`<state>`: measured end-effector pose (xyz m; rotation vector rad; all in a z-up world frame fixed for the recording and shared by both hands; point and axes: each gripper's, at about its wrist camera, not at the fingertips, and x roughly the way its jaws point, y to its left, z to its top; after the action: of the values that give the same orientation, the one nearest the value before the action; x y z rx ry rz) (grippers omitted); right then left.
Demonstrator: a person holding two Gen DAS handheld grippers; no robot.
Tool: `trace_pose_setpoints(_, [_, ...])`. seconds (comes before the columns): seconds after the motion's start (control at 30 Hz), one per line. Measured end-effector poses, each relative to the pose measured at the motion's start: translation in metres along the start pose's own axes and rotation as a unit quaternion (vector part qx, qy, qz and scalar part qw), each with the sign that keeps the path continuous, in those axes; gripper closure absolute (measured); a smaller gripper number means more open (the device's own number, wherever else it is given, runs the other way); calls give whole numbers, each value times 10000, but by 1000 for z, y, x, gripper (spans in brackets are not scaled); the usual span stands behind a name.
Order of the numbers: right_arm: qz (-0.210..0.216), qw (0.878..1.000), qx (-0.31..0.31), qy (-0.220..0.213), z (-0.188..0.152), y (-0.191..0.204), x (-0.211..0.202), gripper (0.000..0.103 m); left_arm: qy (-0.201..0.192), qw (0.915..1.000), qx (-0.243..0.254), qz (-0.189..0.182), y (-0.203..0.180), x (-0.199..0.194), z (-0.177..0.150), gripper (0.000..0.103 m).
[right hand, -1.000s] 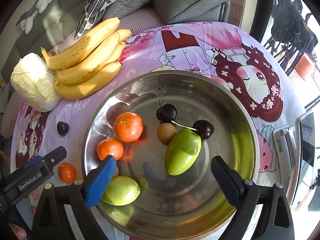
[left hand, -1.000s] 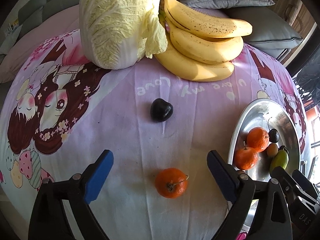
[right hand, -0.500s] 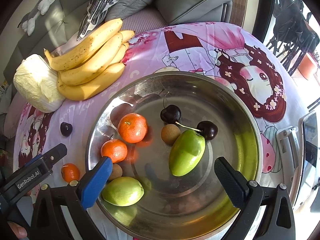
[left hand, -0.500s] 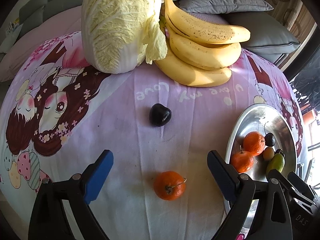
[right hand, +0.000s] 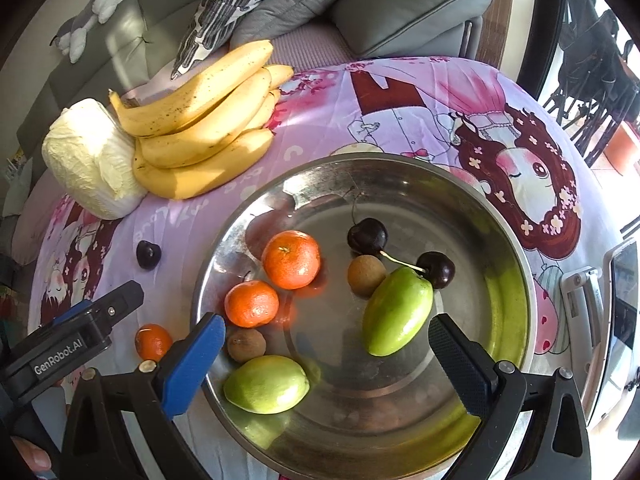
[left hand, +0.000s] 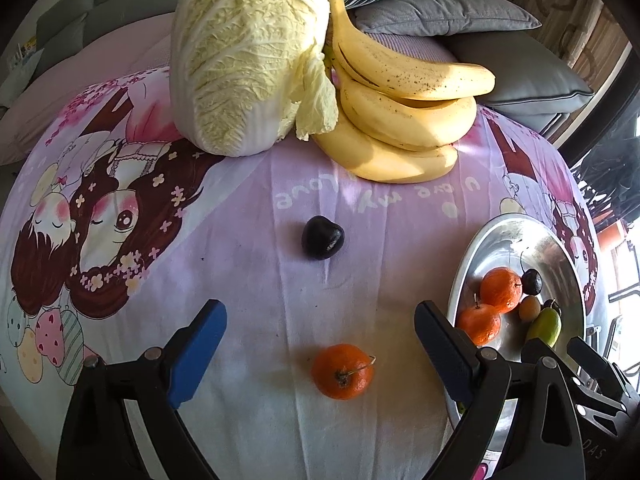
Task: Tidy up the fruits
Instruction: 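Move both tools back toward the loose tangerine and dark cherry on the cloth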
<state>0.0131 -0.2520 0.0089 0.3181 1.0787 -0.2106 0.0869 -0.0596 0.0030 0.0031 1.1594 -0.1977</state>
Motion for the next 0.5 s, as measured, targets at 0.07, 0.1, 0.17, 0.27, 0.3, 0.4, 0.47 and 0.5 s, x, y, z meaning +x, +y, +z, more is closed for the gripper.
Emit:
trace_pose_setpoints(0.07, [88, 9999, -99, -53, 0, 9, -2, 0, -3, 9999, 15, 126, 6, -2, 1, 8])
trace_pose_setpoints(0.1, [126, 9998, -144, -75, 0, 13, -2, 0, 25, 9998, 18, 191, 9, -2, 1, 8])
trace_pose_setpoints(0.17, [194, 9994, -250, -98, -1, 22, -2, 0, 92, 9996, -2, 278, 17, 0, 1, 8])
trace_pose_setpoints(0.27, [315, 9984, -457, -126, -2, 37, -2, 0, 96, 9992, -200, 326, 34, -2, 2, 8])
trace_pose_setpoints(0.3, [379, 9978, -521, -138, -2, 42, -2, 0, 82, 9991, -270, 326, 39, -4, 2, 8])
trace_pose_setpoints(0.4, [591, 9955, -725, -168, -5, 59, -2, 0, 52, 9982, -425, 425, 56, -8, 2, 8])
trace_pose_setpoints(0.47, [663, 9940, -852, -193, -6, 70, -1, 0, 61, 9972, -493, 556, 65, -9, 1, 8])
trace_pose_setpoints(0.5, [691, 9931, -926, -203, -7, 74, -1, 0, 66, 9968, -526, 606, 69, -9, 0, 8])
